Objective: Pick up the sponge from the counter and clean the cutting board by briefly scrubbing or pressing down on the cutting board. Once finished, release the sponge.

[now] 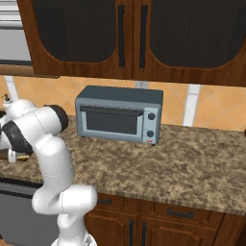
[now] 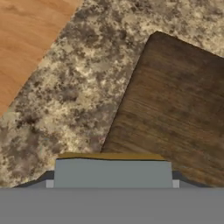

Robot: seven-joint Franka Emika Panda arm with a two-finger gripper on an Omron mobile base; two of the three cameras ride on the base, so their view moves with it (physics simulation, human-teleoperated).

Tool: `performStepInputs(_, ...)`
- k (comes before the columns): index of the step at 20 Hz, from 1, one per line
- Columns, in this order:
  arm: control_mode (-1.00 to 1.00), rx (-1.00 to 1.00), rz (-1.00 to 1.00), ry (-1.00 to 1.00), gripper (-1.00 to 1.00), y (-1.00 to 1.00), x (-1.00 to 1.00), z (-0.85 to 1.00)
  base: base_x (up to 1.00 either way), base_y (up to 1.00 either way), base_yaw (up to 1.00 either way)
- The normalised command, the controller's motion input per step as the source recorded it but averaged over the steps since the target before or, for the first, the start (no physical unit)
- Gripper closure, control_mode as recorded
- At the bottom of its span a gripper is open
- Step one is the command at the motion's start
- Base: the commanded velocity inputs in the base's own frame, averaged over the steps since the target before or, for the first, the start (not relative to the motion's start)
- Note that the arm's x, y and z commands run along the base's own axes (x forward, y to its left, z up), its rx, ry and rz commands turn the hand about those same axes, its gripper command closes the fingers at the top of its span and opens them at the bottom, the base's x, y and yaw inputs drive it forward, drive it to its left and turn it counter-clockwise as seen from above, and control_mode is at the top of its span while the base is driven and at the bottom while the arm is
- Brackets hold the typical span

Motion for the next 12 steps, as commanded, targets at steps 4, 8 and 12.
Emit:
performStepInputs(4, -1.0, 0.0, 0.13, 0.01, 1.0, 0.0, 0.67, 0.37, 0.0, 0.0, 0.0)
performStepInputs(8, -1.0, 0.0, 0.1, 0.04, 1.0, 0.0, 0.7, 0.24, 0.0, 0.0, 0.0)
performStepInputs(12, -1.0, -0.01, 0.0, 0.07, 1.0, 0.09, 0.85, -0.03, 0.0, 0.0, 0.0)
